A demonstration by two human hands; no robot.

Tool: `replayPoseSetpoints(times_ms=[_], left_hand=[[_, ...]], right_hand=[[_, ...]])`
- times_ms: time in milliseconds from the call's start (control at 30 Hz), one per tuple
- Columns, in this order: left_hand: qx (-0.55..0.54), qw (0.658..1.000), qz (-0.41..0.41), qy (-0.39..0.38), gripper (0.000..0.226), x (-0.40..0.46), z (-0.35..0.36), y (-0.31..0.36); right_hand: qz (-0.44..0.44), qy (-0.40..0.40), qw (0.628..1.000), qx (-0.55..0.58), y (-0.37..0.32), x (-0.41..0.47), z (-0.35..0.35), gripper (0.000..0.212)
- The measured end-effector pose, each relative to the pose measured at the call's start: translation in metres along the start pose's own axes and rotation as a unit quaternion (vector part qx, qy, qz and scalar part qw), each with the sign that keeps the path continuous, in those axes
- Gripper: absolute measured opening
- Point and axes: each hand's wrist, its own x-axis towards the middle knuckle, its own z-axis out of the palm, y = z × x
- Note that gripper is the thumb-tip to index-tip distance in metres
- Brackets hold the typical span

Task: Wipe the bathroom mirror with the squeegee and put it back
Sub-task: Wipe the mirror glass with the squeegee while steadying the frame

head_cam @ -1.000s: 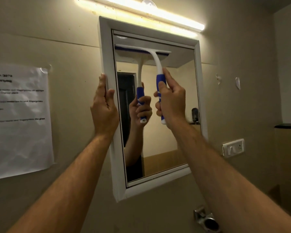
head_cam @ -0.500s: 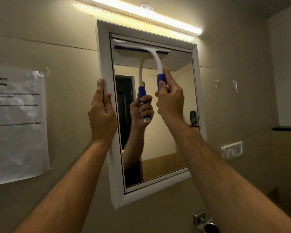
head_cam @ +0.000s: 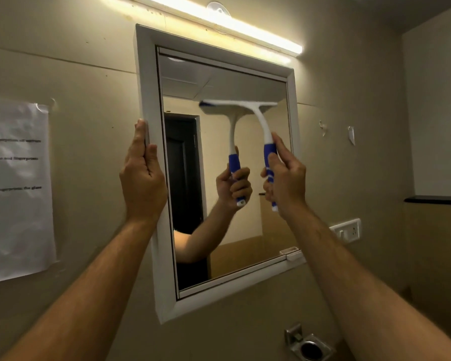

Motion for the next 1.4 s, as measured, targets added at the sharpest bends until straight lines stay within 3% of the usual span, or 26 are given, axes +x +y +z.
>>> replayPoseSetpoints(times_ms=[433, 633, 900, 1200, 1400], left_hand=[[0.013, 1.000, -0.005, -0.026, 0.050, -0.002, -0.003, 0.001], [0.002, 1.000, -0.011, -0.026, 0.049, -0.002, -0.003, -0.001], [0.013, 0.999, 0.000, -0.036, 0.050, -0.004, -0.003, -0.008], [0.021, 0.999, 0.003, -0.038, 0.051, -0.005, -0.004, -0.008], [0.008, 0.999, 0.001, -0.035, 0.051, -0.006, -0.003, -0.007]], right_hand=[[0.005, 0.039, 0.999, -0.008, -0.017, 0.035, -0.013, 0.038], [0.000, 0.034, 0.999, 0.009, 0.014, 0.015, -0.034, 0.036], [-0.025, 0.015, 1.000, 0.010, -0.009, 0.053, -0.021, 0.036], [0.025, -0.004, 0.999, 0.031, 0.036, -0.012, -0.048, 0.036], [0.015, 0.030, 0.999, 0.015, 0.002, 0.015, -0.039, 0.033]])
